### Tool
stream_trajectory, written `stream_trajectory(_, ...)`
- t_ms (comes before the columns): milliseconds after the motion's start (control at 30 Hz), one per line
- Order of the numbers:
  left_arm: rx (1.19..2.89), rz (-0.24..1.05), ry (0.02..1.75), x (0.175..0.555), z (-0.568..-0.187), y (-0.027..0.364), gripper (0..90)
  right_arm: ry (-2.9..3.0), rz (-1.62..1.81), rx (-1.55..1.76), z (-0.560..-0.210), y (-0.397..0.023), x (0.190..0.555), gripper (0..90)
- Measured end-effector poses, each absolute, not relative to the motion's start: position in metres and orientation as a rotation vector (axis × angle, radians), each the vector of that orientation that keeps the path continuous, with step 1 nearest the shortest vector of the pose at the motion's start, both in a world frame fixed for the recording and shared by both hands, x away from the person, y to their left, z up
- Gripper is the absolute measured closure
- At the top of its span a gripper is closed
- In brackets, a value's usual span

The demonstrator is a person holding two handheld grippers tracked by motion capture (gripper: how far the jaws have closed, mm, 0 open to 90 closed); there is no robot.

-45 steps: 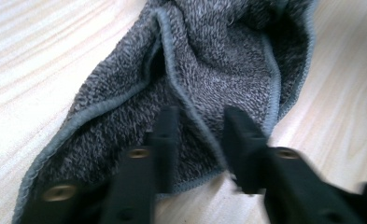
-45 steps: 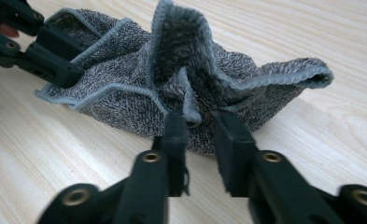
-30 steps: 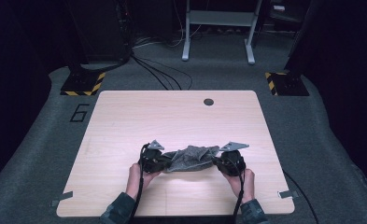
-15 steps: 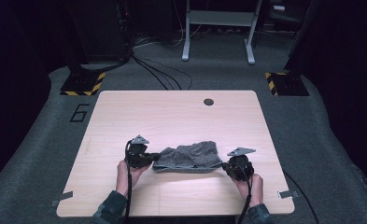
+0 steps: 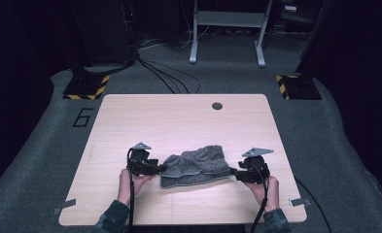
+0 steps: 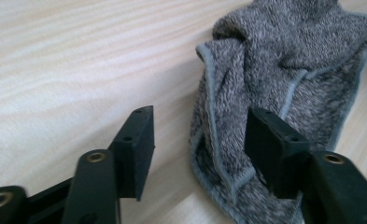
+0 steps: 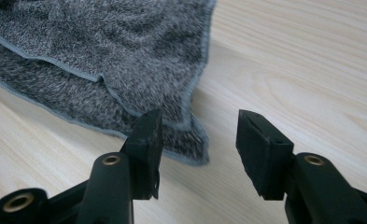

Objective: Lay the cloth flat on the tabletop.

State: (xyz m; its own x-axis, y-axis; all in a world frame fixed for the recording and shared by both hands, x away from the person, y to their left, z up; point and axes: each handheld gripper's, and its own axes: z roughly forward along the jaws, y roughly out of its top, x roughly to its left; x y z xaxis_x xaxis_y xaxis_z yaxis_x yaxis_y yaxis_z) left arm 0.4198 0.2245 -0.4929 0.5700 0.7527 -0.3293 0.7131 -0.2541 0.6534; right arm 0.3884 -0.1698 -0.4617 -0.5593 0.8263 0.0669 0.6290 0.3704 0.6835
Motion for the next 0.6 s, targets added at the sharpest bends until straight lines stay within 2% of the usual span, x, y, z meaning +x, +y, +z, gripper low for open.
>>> stream_trajectory(100,2.028,0.047,1.161,0.415,-0.493,0.222,40.1,2.383,0.949,1.264,-0.463,-0.156,0.396,52.6)
stream_trajectory(300,2.080,0.032,1.133,0.408,-0.496,0.218,45.3,2.448,0.887,1.244,-0.478,-0.140,0.404,60.5)
stream_trajectory(400,2.122,0.022,1.133,0.405,-0.500,0.215,53.1,2.436,0.888,1.237,-0.481,-0.136,0.403,67.0)
stream_trajectory(600,2.119,0.035,1.131,0.404,-0.500,0.214,76.8,2.412,0.891,1.195,-0.473,-0.135,0.400,80.6)
